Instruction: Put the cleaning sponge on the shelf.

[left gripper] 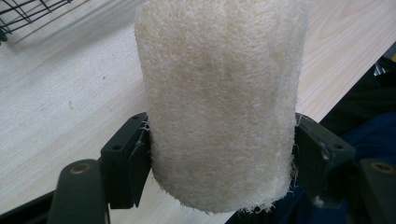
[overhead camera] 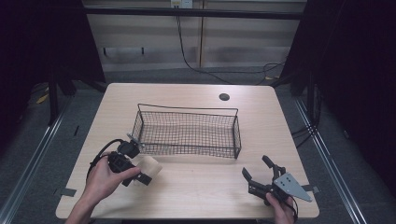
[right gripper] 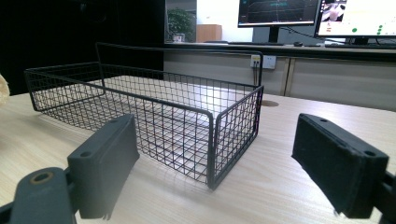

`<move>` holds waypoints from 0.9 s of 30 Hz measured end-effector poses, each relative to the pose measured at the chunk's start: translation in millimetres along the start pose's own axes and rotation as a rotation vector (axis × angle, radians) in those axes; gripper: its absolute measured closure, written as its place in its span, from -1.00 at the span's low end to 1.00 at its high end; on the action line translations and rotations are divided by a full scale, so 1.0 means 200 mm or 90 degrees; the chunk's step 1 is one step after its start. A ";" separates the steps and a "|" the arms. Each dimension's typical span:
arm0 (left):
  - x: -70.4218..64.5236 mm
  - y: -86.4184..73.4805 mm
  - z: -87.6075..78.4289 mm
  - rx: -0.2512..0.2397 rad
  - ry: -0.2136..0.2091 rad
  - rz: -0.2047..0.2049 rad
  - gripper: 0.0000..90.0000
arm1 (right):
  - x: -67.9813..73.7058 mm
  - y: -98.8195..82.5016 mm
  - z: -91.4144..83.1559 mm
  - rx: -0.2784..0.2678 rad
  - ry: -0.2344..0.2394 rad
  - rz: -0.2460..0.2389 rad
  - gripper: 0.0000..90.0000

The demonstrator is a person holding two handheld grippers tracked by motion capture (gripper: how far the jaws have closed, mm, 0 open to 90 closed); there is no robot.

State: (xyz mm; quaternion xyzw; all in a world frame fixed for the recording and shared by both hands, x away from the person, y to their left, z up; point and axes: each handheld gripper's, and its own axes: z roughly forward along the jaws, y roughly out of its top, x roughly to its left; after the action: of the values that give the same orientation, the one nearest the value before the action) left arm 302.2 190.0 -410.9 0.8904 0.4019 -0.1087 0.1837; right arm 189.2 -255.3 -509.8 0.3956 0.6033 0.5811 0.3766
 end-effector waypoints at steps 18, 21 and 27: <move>-0.03 0.06 -0.13 -0.033 -0.007 0.003 -0.37 | 0.00 0.00 0.00 -0.002 0.000 0.000 -0.70; -0.03 0.07 -0.15 -0.035 -0.003 0.000 -0.37 | 0.00 0.00 0.00 -0.002 0.000 0.001 -0.70; -0.02 0.09 -0.18 -0.042 -0.010 -0.007 -0.37 | 0.00 0.00 0.00 -0.001 -0.001 0.000 -0.70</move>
State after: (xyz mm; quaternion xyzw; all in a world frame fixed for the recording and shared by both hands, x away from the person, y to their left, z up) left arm 315.1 191.2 -372.1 0.8809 0.4087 -0.1032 0.2151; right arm 189.3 -255.4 -509.8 0.3956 0.6028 0.5810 0.3775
